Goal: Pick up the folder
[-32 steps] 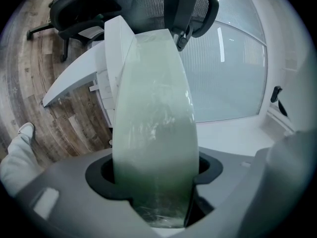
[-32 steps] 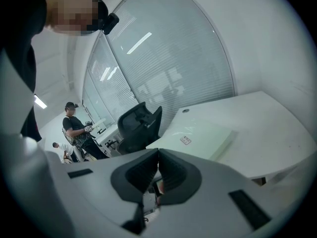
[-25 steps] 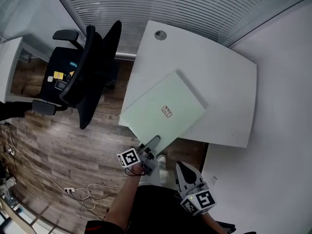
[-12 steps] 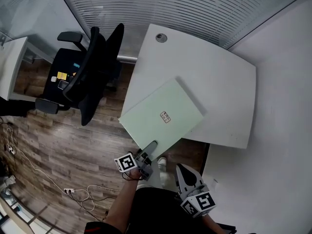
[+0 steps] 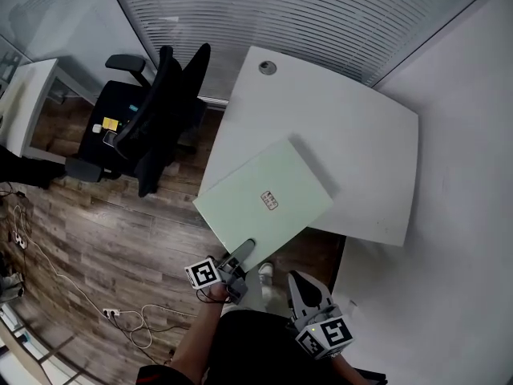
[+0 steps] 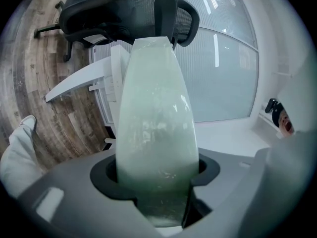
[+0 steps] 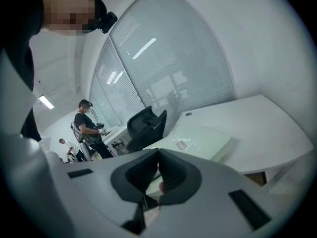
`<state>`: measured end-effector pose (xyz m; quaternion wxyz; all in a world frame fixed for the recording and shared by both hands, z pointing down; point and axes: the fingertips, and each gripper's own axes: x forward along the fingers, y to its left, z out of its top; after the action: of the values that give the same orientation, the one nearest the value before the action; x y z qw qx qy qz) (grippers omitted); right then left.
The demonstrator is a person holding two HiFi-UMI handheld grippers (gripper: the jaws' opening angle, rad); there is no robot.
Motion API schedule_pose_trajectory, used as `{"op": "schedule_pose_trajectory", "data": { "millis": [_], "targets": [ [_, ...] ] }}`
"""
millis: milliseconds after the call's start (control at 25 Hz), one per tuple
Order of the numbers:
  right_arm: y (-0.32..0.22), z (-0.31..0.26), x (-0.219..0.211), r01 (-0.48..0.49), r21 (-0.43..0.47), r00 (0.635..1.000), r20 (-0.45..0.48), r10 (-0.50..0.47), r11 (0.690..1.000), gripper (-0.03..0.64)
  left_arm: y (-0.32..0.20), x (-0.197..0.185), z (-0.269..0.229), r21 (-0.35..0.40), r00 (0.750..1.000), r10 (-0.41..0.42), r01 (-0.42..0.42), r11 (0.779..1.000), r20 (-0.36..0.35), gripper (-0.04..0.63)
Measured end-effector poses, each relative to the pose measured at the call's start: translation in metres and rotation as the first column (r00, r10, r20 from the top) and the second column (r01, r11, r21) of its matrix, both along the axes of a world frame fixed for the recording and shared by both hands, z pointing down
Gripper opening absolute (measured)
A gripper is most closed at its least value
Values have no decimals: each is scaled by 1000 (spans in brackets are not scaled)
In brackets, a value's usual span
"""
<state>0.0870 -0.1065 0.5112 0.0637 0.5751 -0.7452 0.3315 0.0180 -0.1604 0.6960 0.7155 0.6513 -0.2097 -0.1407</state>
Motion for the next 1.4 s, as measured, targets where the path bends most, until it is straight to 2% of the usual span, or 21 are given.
{"op": "schedule_pose_trajectory", "data": {
  "millis": [280,520,760,1000,1400],
  "targets": [
    [18,-13,3,3,33,1000,12,-3,999,-2,17,-1,-29,49,1000,-14,14,999,2,272],
    [32,-25,1,26,82,1000,1,-26,996,-2,29,0,-64,83,999,-31,33,996,-23,273],
    [51,-40,13,0,138,1000,14,-2,990,-2,50,11,-105,127,998,-50,54,990,-33,273],
    [64,-63,17,0,216,1000,17,-4,976,-2,70,11,-133,117,995,-95,98,988,-31,273],
    [96,-99,23,21,344,1000,-7,-20,939,-2,109,4,-176,167,992,-129,130,977,-17,273]
  ]
}}
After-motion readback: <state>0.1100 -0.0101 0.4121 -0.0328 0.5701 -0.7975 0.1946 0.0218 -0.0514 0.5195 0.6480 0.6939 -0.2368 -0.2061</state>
